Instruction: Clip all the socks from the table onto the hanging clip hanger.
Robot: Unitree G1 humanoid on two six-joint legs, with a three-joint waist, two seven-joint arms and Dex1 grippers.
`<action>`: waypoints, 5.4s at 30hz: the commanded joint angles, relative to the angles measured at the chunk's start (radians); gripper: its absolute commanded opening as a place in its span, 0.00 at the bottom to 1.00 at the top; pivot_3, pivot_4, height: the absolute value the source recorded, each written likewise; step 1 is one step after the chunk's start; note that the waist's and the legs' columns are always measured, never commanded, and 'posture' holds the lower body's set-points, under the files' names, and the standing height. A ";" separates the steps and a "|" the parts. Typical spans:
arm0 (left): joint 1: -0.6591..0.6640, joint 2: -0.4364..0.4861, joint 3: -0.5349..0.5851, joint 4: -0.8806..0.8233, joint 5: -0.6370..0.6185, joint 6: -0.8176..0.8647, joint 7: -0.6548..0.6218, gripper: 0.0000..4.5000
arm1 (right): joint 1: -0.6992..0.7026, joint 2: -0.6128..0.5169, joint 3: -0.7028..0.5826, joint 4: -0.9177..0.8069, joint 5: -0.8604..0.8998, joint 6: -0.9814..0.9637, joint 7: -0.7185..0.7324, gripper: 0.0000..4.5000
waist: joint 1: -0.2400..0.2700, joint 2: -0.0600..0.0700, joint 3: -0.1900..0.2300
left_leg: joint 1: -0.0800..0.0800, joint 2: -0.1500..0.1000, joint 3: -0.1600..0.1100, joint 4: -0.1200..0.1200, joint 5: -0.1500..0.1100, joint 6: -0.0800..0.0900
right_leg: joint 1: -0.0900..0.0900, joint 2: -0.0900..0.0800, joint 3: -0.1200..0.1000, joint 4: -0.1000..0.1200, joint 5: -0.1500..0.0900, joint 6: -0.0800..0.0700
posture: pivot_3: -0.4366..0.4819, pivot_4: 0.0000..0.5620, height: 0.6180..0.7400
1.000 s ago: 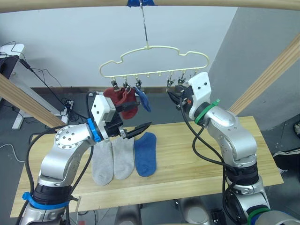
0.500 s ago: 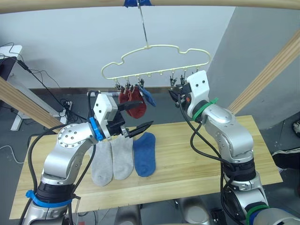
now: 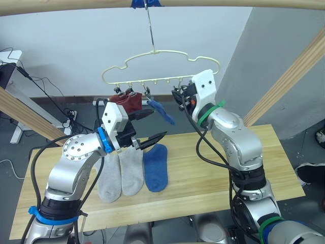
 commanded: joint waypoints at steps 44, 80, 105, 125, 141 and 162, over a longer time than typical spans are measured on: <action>0.153 -0.077 -0.034 -0.055 0.015 0.102 0.139 0.92 | -0.010 0.109 -0.048 0.014 0.027 -0.075 -0.063 0.00 | -0.001 0.000 -0.002 | 0.000 0.001 0.000 0.000 0.000 0.000 | -0.001 0.000 0.000 0.001 0.000 0.000 | 0.21 0.40 0.99; 0.231 -0.377 -0.252 0.326 0.470 0.126 0.567 0.80 | -0.010 0.124 -0.025 -0.005 0.042 -0.039 -0.056 0.00 | -0.002 0.002 -0.006 | 0.001 0.000 0.000 0.001 0.000 0.000 | 0.000 0.000 0.000 0.004 0.001 -0.001 | 0.17 0.45 0.99; -0.044 -0.313 -0.266 0.429 0.644 -0.521 0.583 0.00 | -0.011 0.136 -0.034 -0.009 0.051 -0.029 -0.063 0.00 | -0.005 0.002 -0.006 | 0.000 0.000 0.002 0.001 0.000 0.001 | 0.000 -0.002 0.001 -0.001 0.003 0.001 | 0.17 0.43 0.99; -0.100 -0.312 -0.249 0.495 0.706 -0.625 0.587 0.00 | -0.010 0.138 -0.039 -0.013 0.071 -0.007 -0.065 0.00 | -0.029 0.002 -0.006 | -0.002 0.000 0.003 0.001 0.000 0.001 | -0.003 -0.001 0.001 0.001 0.003 0.001 | 0.16 0.44 0.99; -0.124 -0.298 -0.237 0.512 0.726 -0.645 0.625 0.00 | -0.011 0.104 -0.002 -0.008 0.045 -0.040 -0.048 0.00 | -0.029 0.002 -0.006 | -0.002 0.000 0.003 0.001 0.000 0.001 | -0.003 -0.001 0.001 0.001 0.003 0.001 | 0.17 0.43 0.99; -0.051 -0.298 -0.224 0.533 0.698 -0.720 0.646 0.00 | -0.018 0.119 -0.026 -0.002 0.065 -0.042 -0.065 0.00 | -0.029 0.002 -0.006 | -0.002 0.000 0.003 0.001 0.000 0.001 | -0.003 -0.001 0.001 0.001 0.003 0.001 | 0.16 0.42 0.99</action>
